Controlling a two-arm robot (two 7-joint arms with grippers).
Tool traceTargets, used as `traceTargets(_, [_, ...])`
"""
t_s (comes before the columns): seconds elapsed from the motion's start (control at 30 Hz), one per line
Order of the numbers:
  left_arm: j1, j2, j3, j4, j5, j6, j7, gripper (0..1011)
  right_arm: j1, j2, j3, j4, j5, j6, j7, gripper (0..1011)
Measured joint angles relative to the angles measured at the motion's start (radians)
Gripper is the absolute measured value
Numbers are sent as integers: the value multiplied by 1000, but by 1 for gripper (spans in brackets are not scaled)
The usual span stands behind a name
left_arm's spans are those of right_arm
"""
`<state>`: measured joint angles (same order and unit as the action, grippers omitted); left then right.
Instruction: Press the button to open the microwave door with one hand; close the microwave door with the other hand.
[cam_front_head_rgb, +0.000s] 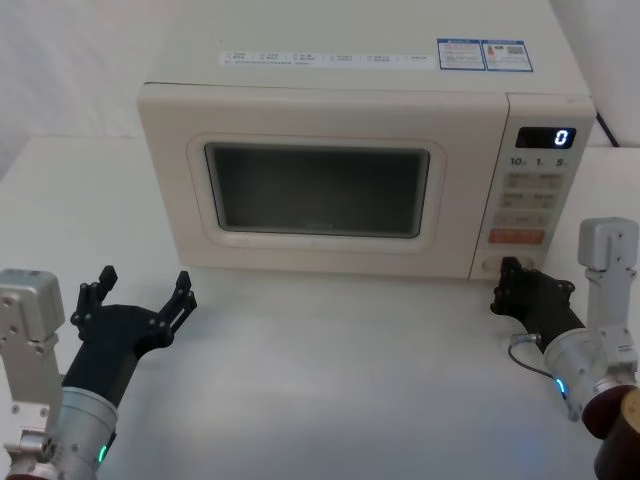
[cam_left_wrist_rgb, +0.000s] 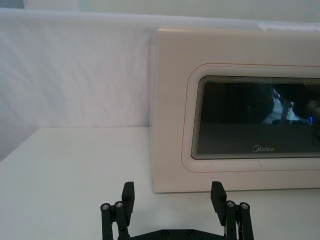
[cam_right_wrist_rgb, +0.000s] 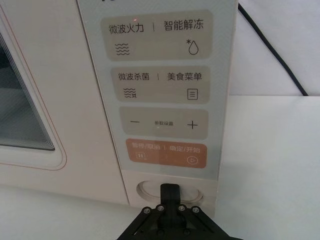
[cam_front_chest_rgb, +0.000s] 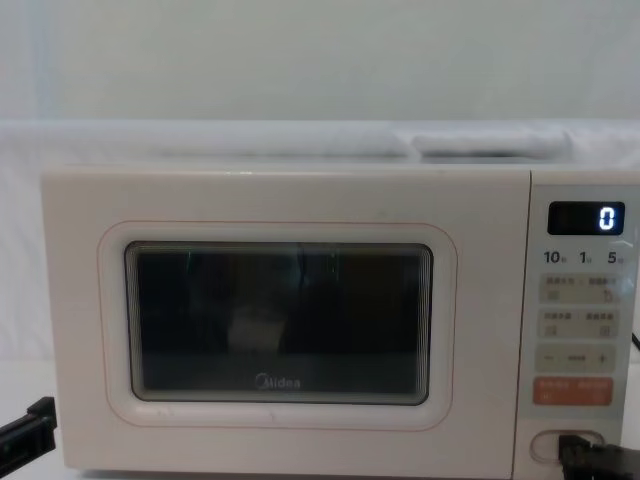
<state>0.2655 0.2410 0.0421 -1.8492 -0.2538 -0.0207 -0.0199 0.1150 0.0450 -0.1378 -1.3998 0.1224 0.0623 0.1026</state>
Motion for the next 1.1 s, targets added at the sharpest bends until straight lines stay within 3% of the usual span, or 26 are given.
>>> traceTargets(1.1, [0, 0, 0, 0, 0, 0, 0, 1001, 46, -2, 2, 61, 17, -13, 15, 0])
